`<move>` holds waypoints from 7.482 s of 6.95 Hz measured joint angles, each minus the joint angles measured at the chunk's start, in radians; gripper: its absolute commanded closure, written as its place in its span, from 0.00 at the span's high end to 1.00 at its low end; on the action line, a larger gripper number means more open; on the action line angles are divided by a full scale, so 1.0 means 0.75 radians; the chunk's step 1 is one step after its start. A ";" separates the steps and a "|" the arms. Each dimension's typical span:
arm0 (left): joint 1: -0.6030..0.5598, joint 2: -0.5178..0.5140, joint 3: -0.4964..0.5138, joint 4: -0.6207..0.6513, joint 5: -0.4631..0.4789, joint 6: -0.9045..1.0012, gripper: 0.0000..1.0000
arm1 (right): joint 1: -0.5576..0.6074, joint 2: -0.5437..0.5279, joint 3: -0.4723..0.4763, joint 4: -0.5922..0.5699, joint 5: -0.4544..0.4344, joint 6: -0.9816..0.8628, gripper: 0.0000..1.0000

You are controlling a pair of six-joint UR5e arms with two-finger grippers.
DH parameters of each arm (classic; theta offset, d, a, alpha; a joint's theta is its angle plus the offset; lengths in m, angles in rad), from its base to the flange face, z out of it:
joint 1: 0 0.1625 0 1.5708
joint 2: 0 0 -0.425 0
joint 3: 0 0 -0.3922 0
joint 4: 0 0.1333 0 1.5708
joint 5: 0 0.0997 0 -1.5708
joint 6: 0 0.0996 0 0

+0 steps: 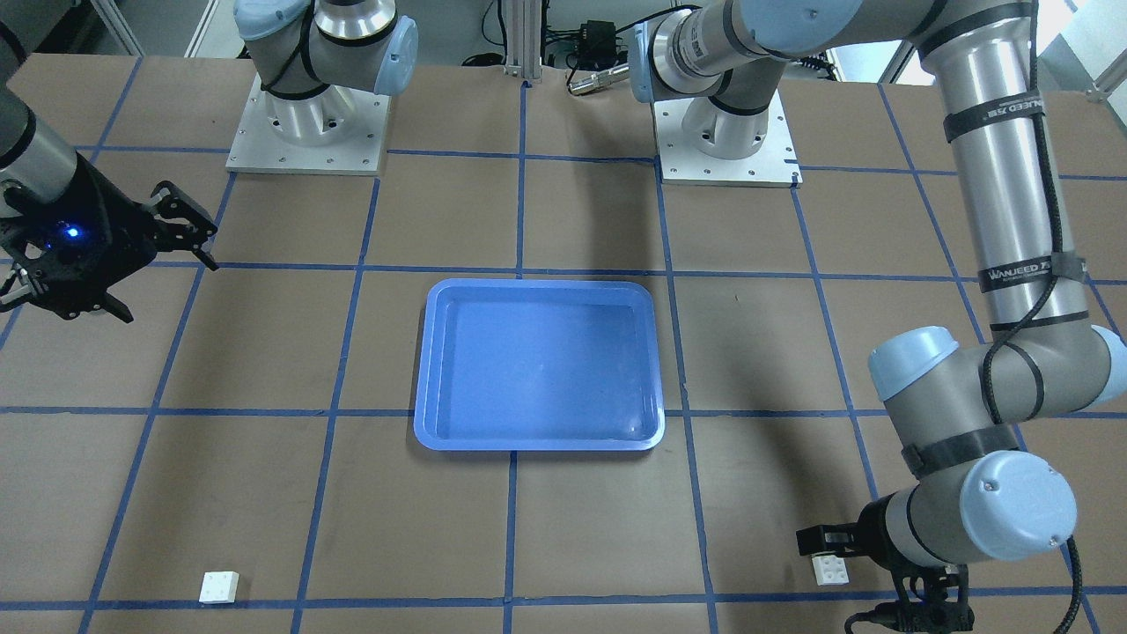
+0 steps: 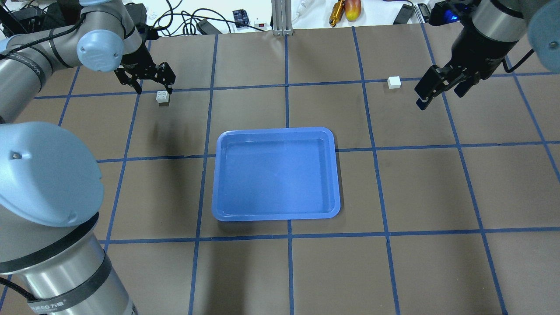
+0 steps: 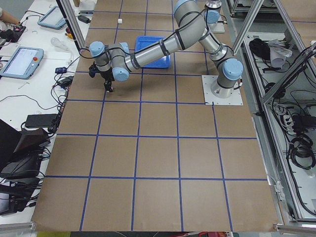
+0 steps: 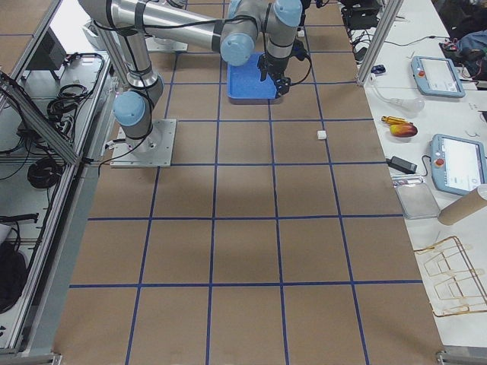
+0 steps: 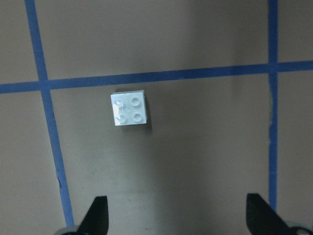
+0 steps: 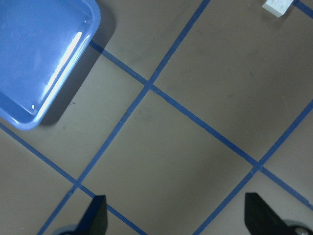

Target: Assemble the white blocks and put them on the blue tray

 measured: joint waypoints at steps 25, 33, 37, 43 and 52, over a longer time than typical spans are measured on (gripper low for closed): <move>-0.732 0.420 -0.822 0.521 -0.066 -0.799 0.28 | -0.051 0.999 -0.644 -0.238 0.427 -1.336 0.93; -0.781 0.429 -0.832 0.435 -0.071 -0.928 0.85 | -0.049 1.032 -0.680 -0.202 0.437 -1.324 0.62; -0.778 0.434 -0.828 0.430 -0.069 -0.931 0.95 | -0.049 1.028 -0.682 -0.202 0.435 -1.324 0.00; -0.564 0.612 -0.870 0.253 -0.289 -0.771 0.96 | -0.029 0.864 -0.670 0.017 0.429 -1.255 0.00; -0.469 0.616 -0.964 0.284 -0.467 -0.648 0.00 | 0.251 0.290 0.157 -0.308 0.540 -0.989 0.00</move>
